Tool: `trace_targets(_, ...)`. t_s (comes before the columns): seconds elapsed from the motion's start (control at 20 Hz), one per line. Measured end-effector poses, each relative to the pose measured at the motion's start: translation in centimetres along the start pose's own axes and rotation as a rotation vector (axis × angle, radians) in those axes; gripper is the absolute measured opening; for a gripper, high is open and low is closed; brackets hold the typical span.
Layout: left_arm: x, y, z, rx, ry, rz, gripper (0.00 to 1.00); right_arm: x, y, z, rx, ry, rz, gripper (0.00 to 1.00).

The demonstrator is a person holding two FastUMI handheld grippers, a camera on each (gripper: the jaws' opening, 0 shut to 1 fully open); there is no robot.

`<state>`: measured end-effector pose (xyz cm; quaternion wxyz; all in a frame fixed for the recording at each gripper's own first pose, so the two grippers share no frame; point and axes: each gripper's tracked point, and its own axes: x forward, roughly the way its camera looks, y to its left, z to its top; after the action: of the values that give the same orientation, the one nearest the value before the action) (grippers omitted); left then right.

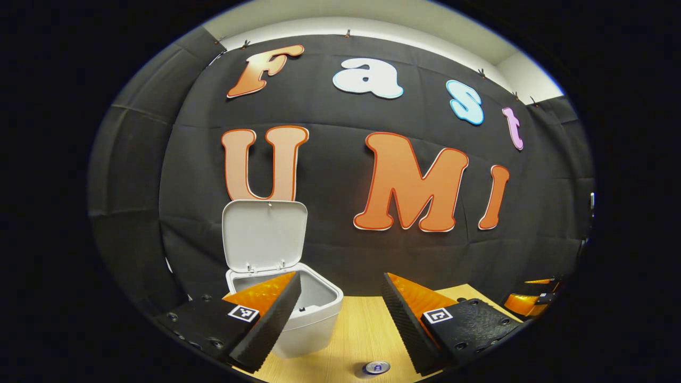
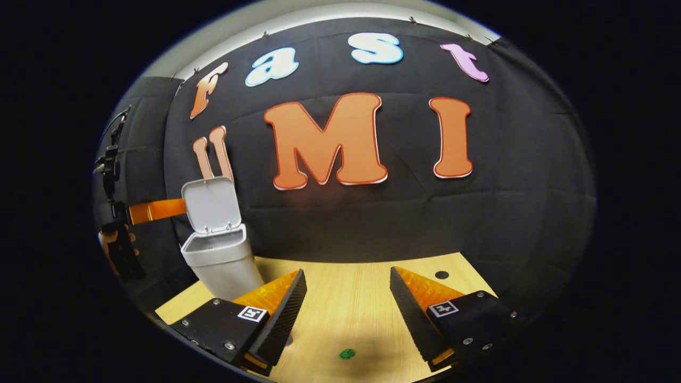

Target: Press the lid of the desktop garbage bin to open it, pick up the crumpled paper on the desktop and throw it into the bin, then pick up the pop can on the desktop and drop it into the bin, and finally close the garbage bin lid.

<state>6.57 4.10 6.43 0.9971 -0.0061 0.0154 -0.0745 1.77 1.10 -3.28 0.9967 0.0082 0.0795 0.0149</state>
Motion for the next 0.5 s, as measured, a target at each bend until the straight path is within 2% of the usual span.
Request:
trace_targets(0.15,-0.2,-0.1,-1.2,0.001,0.015,-0.017,0.95,0.9,-0.2,-3.3,-0.013,0.084,-0.004,0.94)
trace_targets(0.25,0.0,0.0,-2.4,-0.004,0.034,-0.024,0.95,1.4,0.7,-6.6,-0.043,0.176,0.035,0.95)
trace_targets(0.5,0.2,1.1,-5.5,-0.003,0.097,-0.024,0.96,2.4,1.1,-13.6,-0.049,0.364,0.057,0.95)
